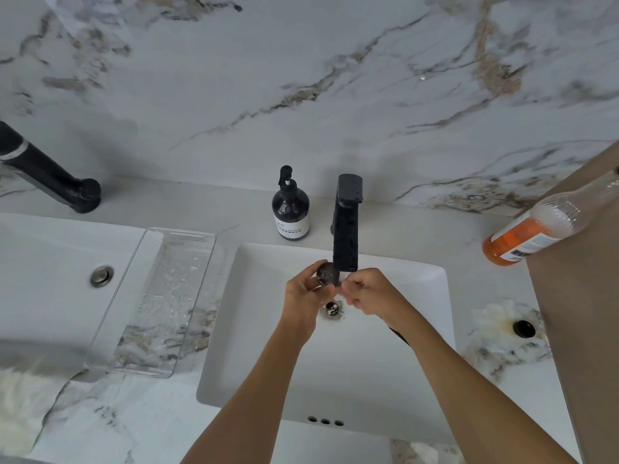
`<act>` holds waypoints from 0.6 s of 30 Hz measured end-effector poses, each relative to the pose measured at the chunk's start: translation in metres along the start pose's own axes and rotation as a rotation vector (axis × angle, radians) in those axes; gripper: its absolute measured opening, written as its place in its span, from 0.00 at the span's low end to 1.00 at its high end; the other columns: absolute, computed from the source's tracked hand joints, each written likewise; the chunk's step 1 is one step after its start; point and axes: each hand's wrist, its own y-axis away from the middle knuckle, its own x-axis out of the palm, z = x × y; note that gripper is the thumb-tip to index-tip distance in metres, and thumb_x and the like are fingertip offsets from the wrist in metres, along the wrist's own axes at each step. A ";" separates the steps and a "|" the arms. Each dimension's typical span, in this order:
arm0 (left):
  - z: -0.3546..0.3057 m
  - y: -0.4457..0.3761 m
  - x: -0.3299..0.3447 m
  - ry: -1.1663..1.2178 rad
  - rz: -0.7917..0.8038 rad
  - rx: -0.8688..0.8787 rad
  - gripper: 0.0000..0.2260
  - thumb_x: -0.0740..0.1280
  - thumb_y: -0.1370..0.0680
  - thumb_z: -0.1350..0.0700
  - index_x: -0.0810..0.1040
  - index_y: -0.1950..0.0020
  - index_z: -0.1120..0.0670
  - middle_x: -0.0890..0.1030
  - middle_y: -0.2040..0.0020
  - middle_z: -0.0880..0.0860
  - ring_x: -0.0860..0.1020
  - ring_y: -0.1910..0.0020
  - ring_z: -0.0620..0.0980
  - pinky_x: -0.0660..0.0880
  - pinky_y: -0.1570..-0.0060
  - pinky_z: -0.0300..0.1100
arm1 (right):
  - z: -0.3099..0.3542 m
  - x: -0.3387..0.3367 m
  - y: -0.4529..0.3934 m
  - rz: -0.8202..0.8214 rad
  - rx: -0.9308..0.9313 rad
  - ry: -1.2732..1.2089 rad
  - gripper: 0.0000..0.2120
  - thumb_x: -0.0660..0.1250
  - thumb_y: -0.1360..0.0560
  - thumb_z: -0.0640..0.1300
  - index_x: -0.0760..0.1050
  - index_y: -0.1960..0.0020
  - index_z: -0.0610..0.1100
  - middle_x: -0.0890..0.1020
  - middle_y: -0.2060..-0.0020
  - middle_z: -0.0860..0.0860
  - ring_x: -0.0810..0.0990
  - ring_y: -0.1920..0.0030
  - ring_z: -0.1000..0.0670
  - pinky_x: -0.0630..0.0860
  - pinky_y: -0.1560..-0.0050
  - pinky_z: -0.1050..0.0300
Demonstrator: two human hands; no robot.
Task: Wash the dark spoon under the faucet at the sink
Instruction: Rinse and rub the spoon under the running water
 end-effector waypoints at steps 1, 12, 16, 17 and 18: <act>0.000 0.000 0.000 0.000 0.009 0.002 0.23 0.65 0.26 0.76 0.78 0.34 0.59 0.83 0.46 0.68 0.82 0.48 0.66 0.77 0.37 0.60 | -0.001 0.000 0.000 0.007 0.010 -0.008 0.14 0.62 0.19 0.40 0.77 0.58 0.32 0.76 0.70 0.48 0.69 0.74 0.54 0.62 0.76 0.64; -0.005 0.003 0.002 -0.004 0.046 0.032 0.22 0.64 0.26 0.76 0.80 0.35 0.59 0.83 0.47 0.69 0.82 0.48 0.70 0.76 0.37 0.62 | 0.001 -0.002 0.001 0.023 0.012 0.006 0.14 0.63 0.19 0.42 0.77 0.57 0.31 0.76 0.71 0.48 0.68 0.73 0.53 0.62 0.75 0.63; -0.006 0.004 0.006 0.013 0.039 0.007 0.22 0.65 0.26 0.76 0.82 0.39 0.54 0.85 0.51 0.64 0.81 0.51 0.63 0.76 0.37 0.58 | 0.001 0.003 0.000 -0.054 -0.036 0.036 0.20 0.66 0.20 0.50 0.75 0.63 0.35 0.74 0.74 0.49 0.67 0.76 0.53 0.61 0.76 0.62; -0.006 0.004 0.006 0.020 0.032 -0.001 0.23 0.65 0.26 0.76 0.82 0.39 0.54 0.85 0.50 0.64 0.80 0.52 0.62 0.76 0.38 0.58 | 0.001 0.003 -0.001 -0.042 -0.040 0.034 0.20 0.65 0.19 0.48 0.74 0.63 0.34 0.75 0.73 0.48 0.68 0.75 0.52 0.61 0.76 0.62; -0.006 0.003 0.005 0.032 0.022 -0.009 0.23 0.65 0.25 0.76 0.81 0.37 0.56 0.85 0.49 0.65 0.80 0.52 0.62 0.76 0.39 0.59 | 0.001 0.001 -0.001 -0.012 -0.036 0.030 0.19 0.64 0.19 0.46 0.75 0.61 0.32 0.75 0.72 0.48 0.69 0.74 0.53 0.62 0.75 0.62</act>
